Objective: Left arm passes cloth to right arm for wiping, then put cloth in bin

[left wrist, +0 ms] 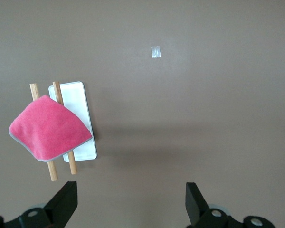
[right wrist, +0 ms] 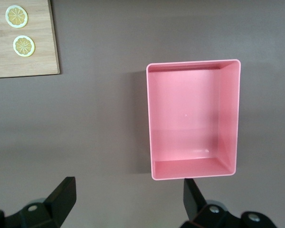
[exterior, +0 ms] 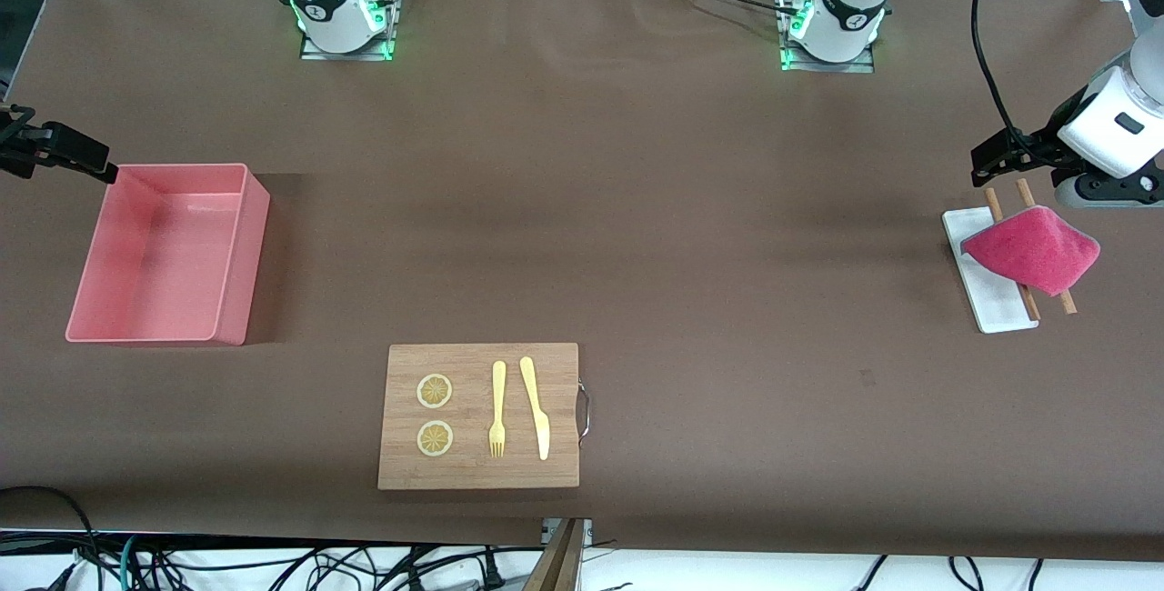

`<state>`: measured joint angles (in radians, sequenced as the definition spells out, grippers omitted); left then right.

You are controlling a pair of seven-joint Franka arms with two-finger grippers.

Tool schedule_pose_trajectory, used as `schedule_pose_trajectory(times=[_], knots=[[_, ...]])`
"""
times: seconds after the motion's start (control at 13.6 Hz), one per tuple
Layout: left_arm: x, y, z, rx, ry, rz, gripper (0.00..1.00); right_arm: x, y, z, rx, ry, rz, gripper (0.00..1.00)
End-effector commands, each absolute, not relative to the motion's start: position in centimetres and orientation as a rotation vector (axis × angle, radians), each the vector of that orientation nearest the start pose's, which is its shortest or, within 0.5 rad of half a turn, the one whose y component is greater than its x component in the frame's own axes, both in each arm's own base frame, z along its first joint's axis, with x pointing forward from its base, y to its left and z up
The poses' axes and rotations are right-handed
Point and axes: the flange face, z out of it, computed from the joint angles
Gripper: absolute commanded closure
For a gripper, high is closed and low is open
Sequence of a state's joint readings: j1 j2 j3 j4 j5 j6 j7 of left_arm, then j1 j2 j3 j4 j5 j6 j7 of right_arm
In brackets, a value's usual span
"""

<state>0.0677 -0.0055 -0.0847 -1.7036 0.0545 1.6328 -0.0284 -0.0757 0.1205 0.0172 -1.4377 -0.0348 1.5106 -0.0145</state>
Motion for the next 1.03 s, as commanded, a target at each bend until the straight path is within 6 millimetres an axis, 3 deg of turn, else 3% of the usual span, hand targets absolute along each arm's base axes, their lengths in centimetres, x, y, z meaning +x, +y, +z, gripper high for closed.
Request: schedule_pose_trajectory(times=[0.0,0.15,0.29,0.44,0.95], knots=[[55.5,-0.8,57.7,-3.093,0.034,0.108,0.00,58.7,-3.9,61.8,-3.155,0.050,0.062,0.00],[56.4,0.4,58.0,-3.109,-0.002,0.041,0.00,58.7,-3.9,61.8,-3.155,0.050,0.062,0.00],[57.9,1.2,56.6,-3.092,-0.022,0.073,0.00,58.7,-3.9,61.8,-3.155,0.050,0.062,0.00],[57.6,3.0,57.0,-3.062,-0.055,0.093,0.00,58.7,-3.9,61.8,-3.155,0.050,0.062,0.00],[57.0,10.9,53.0,-3.057,-0.254,0.291,0.00,58.7,-3.8,61.8,-3.155,0.048,0.062,0.00]])
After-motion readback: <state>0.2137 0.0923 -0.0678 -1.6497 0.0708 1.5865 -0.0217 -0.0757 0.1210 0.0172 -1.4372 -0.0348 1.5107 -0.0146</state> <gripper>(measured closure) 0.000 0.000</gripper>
